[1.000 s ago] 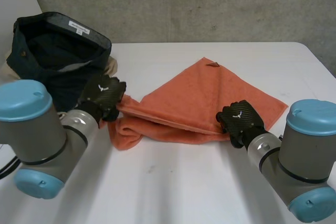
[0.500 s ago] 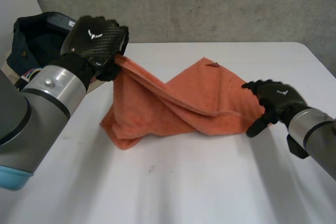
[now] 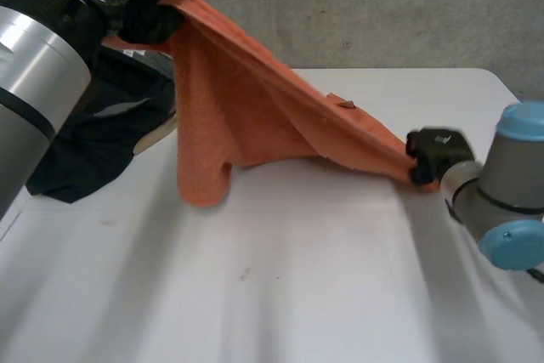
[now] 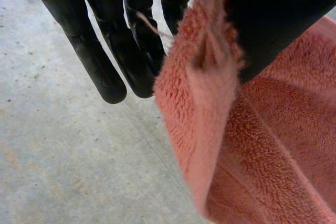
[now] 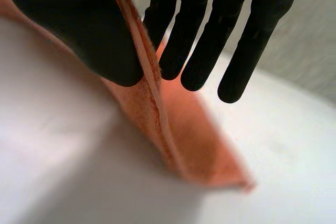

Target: Fold the laundry.

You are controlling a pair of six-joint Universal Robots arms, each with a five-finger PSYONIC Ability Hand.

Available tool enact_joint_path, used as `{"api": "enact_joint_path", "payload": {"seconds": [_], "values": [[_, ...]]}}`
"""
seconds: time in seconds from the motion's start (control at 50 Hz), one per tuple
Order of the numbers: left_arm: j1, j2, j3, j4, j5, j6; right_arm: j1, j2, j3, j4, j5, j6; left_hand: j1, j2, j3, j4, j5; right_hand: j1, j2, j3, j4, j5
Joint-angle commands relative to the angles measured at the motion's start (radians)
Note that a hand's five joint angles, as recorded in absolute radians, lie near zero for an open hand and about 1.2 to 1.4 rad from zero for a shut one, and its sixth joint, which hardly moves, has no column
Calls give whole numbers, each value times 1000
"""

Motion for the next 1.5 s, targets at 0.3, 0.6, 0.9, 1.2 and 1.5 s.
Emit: {"api": "enact_joint_path", "payload": {"seconds": [0.3, 0.6, 0.9, 1.2, 1.5], "values": [[344, -26, -119, -210, 216, 11, -279, -623, -137, 580, -205, -576, 267, 200, 203, 196, 258, 267, 215, 210, 202, 240], [265, -588, 386, -86, 192, 32, -250, -131, -485, 680, -145, -547, 267, 200, 203, 196, 258, 267, 215, 210, 202, 240], [237, -711, 724, 542, 35, -101, -158, -46, -891, 43, 9, -395, 267, 200, 203, 196, 258, 267, 215, 210, 202, 240], [228, -706, 286, 493, 46, -81, -155, -34, -470, 146, -53, -398, 267, 200, 203, 196, 258, 267, 215, 210, 202, 240], [236, -387, -441, 5, 64, 326, -185, -89, 25, 457, -45, -638, 267, 200, 203, 196, 258, 267, 215, 210, 202, 240]]}}
